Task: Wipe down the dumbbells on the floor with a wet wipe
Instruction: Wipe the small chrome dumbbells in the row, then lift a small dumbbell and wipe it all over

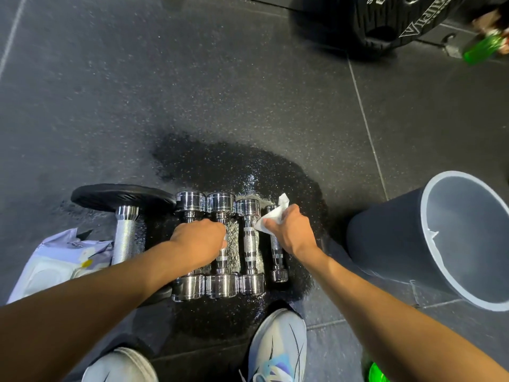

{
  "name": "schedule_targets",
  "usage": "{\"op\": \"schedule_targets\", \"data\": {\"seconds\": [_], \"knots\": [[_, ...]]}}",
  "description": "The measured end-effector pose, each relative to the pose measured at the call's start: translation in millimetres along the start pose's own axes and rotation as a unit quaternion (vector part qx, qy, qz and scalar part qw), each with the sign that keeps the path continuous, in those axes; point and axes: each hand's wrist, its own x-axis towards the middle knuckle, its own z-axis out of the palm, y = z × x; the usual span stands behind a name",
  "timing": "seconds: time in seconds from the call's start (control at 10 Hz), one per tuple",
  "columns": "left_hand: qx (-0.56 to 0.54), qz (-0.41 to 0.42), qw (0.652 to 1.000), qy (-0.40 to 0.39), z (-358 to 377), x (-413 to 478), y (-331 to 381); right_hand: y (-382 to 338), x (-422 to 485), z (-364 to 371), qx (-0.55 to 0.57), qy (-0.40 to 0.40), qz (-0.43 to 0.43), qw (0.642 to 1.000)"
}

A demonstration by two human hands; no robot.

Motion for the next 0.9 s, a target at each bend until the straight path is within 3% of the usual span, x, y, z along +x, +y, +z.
{"op": "schedule_targets", "data": {"seconds": [0.1, 0.2, 0.4, 0.5, 0.6, 0.7, 0.8, 0.9], "knots": [[-0.003, 0.002, 1.0, 0.005, 2.4, 1.7, -1.0, -12.1, -11.4, -3.7, -0.019, -0.05, 0.014, 0.998], [-0.008, 0.007, 1.0, 0.01, 4.6, 3.2, -2.2, -5.5, -13.5, -3.6, -0.149, -0.07, -0.013, 0.986], [0.002, 0.012, 1.0, 0.015, 5.8, 3.0, -3.2, -0.4, -17.7, 8.5, -0.086, -0.059, -0.016, 0.994], [0.014, 0.021, 0.999, 0.027, 6.2, 4.3, -4.2, 6.8, -20.7, 0.7, -0.03, -0.044, -0.038, 0.998], [0.071, 0.039, 0.994, 0.073, 7.4, -7.2, -5.6, 2.0, -30.1, -23.8, 0.141, -0.091, -0.045, 0.985], [0.051, 0.053, 0.995, 0.068, -5.1, -25.0, -6.3, -14.9, -43.6, -50.8, 0.274, -0.102, -0.049, 0.955], [-0.135, 0.066, 0.988, 0.02, -54.6, -56.2, -8.3, -46.3, -59.2, -81.1, 0.337, -0.13, -0.055, 0.931], [-0.192, 0.063, 0.978, 0.056, -119.5, -101.4, -4.9, -98.1, -89.4, -128.4, 0.438, -0.164, -0.07, 0.881]]}}
